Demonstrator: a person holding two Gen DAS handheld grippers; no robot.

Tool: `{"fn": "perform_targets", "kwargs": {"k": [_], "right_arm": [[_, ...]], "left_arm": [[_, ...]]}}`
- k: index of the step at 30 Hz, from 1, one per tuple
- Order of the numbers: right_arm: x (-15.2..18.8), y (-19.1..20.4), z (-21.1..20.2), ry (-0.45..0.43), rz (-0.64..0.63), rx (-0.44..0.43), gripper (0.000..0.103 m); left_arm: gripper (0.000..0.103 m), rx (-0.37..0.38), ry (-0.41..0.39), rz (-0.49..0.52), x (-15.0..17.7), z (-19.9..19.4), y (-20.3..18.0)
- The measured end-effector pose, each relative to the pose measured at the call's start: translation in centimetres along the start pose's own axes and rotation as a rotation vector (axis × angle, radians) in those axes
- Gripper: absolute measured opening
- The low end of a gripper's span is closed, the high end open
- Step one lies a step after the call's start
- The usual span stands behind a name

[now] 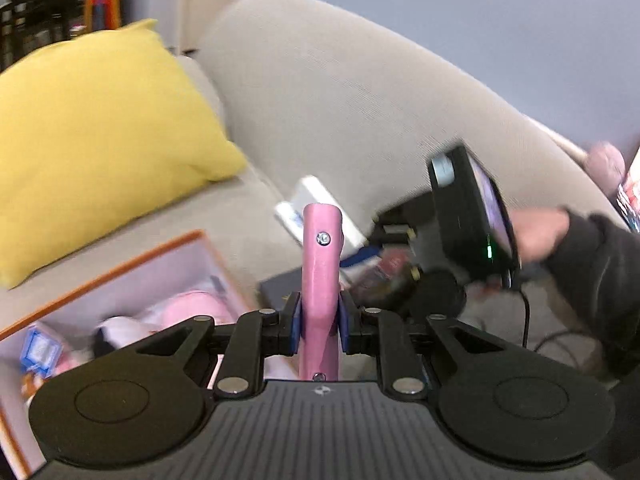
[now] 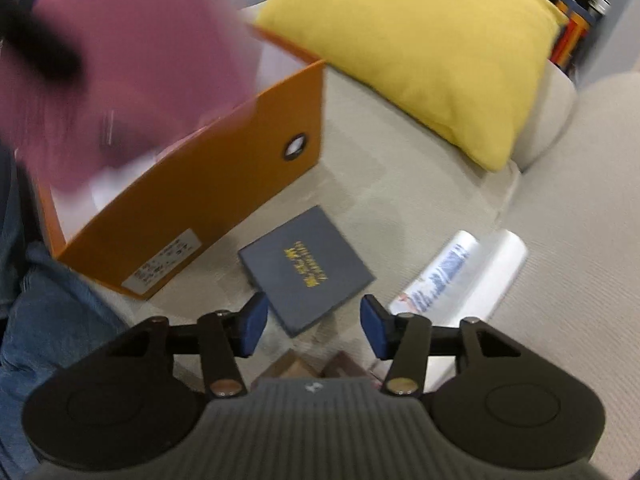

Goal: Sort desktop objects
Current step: 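Lift the pink wallet with the left gripper over the orange box, then lower the wallet into the box with the left gripper while the right gripper grasps the dark gray box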

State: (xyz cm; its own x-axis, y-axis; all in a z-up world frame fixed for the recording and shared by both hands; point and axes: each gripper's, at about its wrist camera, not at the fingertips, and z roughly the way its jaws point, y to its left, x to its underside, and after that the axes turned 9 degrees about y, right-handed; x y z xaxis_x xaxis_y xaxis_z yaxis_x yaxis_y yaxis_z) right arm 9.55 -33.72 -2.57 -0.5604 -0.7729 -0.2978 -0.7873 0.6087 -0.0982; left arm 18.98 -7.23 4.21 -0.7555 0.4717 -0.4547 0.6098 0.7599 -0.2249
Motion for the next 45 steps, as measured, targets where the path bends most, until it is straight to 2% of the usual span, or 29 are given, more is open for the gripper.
{"fn": "perform_targets", "kwargs": {"k": [1, 4, 11, 15, 18, 21, 24, 31, 35, 39, 41, 45], "right_arm": [[-0.1, 0.4, 0.5, 0.004, -0.013, 0.01, 0.063], [-0.5, 1.5, 1.8, 0.026, -0.071, 0.044, 0.072], [-0.8, 2.3, 4.6, 0.084, -0.125, 0.06, 0.073], [-0.9, 2.6, 6.2, 0.123, -0.146, 0.119, 0.073], [-1.1, 2.8, 7.2, 0.138, -0.151, 0.131, 0.073], [-1.7, 3.7, 7.4, 0.132, -0.188, 0.172, 0.073], [-2.1, 4.8, 7.2, 0.135, -0.247, 0.261, 0.074], [-1.7, 6.5, 7.7, 0.097, -0.386, 0.328, 0.074], [-1.7, 6.7, 8.1, 0.099, -0.431, 0.335, 0.076], [-1.8, 6.3, 8.5, 0.097, -0.431, 0.328, 0.076], [-2.2, 6.1, 8.4, 0.092, -0.411, 0.315, 0.075], [-2.4, 5.8, 7.4, 0.061, -0.343, 0.276, 0.062]], "left_arm": [[0.02, -0.006, -0.01, -0.017, 0.1, -0.8, 0.7], [0.02, -0.036, -0.04, -0.086, 1.3, -2.5, 2.9], [0.02, -0.058, -0.072, -0.268, 4.0, -3.6, 7.0], [0.02, -0.026, -0.075, -0.321, 4.9, -2.8, 8.4], [0.02, -0.012, -0.074, -0.36, 5.6, -2.8, 9.0], [0.02, 0.001, -0.066, -0.391, 5.8, -2.2, 9.7], [0.02, 0.023, -0.061, -0.411, 5.9, -1.1, 10.4], [0.02, 0.108, -0.028, -0.439, 5.3, 2.3, 11.3], [0.02, 0.154, -0.014, -0.479, 5.4, 4.7, 12.6], [0.02, 0.239, -0.007, -0.531, 6.1, 6.0, 13.7], [0.02, 0.231, 0.0, -0.545, 6.4, 6.4, 14.0], [0.022, 0.263, 0.002, -0.61, 7.3, 7.2, 15.4]]}}
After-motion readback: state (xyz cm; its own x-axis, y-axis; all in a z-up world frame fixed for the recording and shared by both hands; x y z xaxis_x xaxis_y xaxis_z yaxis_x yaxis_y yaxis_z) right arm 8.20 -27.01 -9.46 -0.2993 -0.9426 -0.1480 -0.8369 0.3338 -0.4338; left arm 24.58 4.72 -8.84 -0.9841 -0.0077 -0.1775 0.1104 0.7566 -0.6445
